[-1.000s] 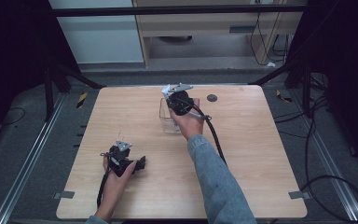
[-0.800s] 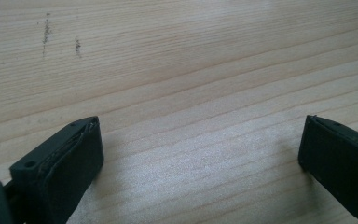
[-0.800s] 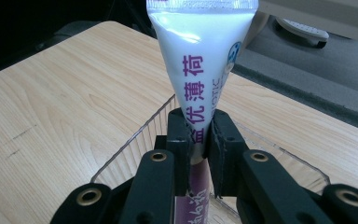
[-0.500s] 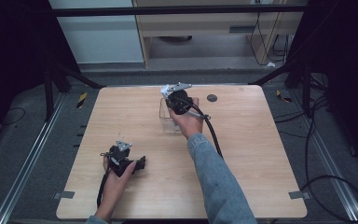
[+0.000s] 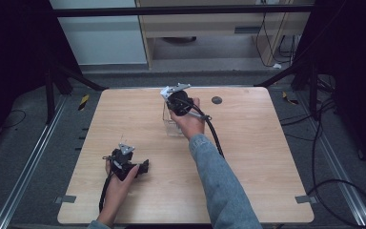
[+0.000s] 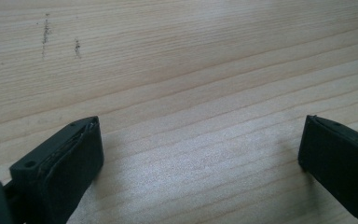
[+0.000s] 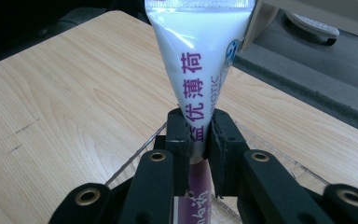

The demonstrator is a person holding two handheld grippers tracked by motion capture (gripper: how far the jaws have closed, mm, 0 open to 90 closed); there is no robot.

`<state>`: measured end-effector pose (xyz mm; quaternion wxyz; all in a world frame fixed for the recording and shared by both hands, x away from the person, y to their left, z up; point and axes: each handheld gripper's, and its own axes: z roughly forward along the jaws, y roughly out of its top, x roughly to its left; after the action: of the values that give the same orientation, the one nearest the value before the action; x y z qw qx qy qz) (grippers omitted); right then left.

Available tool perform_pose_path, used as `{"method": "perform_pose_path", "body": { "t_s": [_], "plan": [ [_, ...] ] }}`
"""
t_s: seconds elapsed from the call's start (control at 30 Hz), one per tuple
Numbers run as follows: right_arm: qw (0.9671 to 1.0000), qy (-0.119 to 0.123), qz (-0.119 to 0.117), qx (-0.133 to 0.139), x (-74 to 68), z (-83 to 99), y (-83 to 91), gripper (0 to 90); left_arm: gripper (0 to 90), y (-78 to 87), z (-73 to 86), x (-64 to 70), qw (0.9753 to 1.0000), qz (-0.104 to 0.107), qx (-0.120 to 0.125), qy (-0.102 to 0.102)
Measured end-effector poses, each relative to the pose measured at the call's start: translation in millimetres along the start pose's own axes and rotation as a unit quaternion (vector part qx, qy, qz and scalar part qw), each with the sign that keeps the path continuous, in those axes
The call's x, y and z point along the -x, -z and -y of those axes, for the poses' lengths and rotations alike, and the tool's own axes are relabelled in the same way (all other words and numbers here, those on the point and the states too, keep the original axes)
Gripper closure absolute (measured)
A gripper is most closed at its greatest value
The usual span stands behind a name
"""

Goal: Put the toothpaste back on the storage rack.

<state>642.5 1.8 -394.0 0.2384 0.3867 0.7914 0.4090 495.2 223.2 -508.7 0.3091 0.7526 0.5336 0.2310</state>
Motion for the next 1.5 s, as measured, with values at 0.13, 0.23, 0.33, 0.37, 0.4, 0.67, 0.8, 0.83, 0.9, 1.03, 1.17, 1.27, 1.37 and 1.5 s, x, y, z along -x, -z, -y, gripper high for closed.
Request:
{"method": "perform_pose_path", "body": {
  "t_s": [0.13, 0.23, 0.33, 0.37, 0.4, 0.67, 0.8, 0.83, 0.9, 1.03, 1.17, 1.27, 1.37, 1.5],
  "plan": [
    [1.0000, -0.001, -0.002, -0.001, -0.1, -1.2, -2.0, 79.3, 0.0, 0.0, 0.0, 0.0, 1.0000, 0.000, 0.000, 0.000],
    [1.0000, -0.003, -0.003, -0.001, 0.5, -1.3, -3.3, 79.2, 0.0, 0.0, 0.0, 0.0, 1.0000, 0.000, 0.000, 0.000],
    [1.0000, -0.004, -0.003, -0.004, 0.6, -2.2, -4.3, 79.2, 0.0, 0.0, 0.0, 0.0, 1.0000, 0.000, 0.000, 0.000],
    [1.0000, -0.003, -0.003, -0.004, 1.0, -2.5, -4.8, 79.1, 0.0, 0.0, 0.0, 0.0, 1.0000, 0.000, 0.000, 0.000],
    [1.0000, -0.004, -0.004, -0.005, 1.0, -2.7, -5.0, 79.2, 0.0, 0.0, 0.0, 0.0, 1.0000, 0.000, 0.000, 0.000],
    [1.0000, -0.002, -0.006, -0.007, -0.4, -4.4, -9.0, 79.0, 0.0, 0.0, 0.0, -0.1, 1.0000, 0.000, 0.000, 0.000],
    [0.9999, -0.006, -0.007, -0.007, -0.3, -4.5, -10.4, 78.9, 0.0, 0.0, 0.0, -0.2, 1.0000, 0.001, 0.000, -0.001],
    [0.9999, -0.007, -0.008, -0.007, -0.3, -4.5, -10.8, 78.8, 0.0, 0.0, 0.0, -0.2, 1.0000, 0.001, 0.000, -0.001],
    [0.9999, -0.007, -0.008, -0.008, 0.1, -4.8, -11.3, 78.8, 0.0, -0.1, 0.0, -0.2, 1.0000, 0.001, 0.000, -0.001],
    [0.9999, -0.009, -0.008, -0.008, 0.6, -5.1, -11.8, 78.7, 0.0, -0.1, -0.1, -0.2, 1.0000, 0.001, 0.000, -0.001],
    [0.9999, -0.009, -0.009, -0.009, 0.9, -5.2, -11.8, 78.7, 0.0, -0.1, -0.1, -0.2, 1.0000, 0.001, 0.000, -0.001],
    [0.9999, -0.010, -0.010, -0.009, 0.9, -5.1, -11.9, 78.6, 0.0, -0.1, -0.1, -0.3, 1.0000, 0.001, 0.000, -0.001],
    [0.9999, -0.009, -0.010, -0.008, 1.4, -5.1, -12.0, 78.6, 0.0, -0.1, -0.1, -0.3, 1.0000, 0.001, 0.000, -0.001],
    [0.9998, -0.011, -0.012, -0.010, 1.3, -5.3, -11.6, 78.4, 0.0, -0.1, -0.1, -0.3, 1.0000, 0.001, 0.000, -0.001]
  ]
}}
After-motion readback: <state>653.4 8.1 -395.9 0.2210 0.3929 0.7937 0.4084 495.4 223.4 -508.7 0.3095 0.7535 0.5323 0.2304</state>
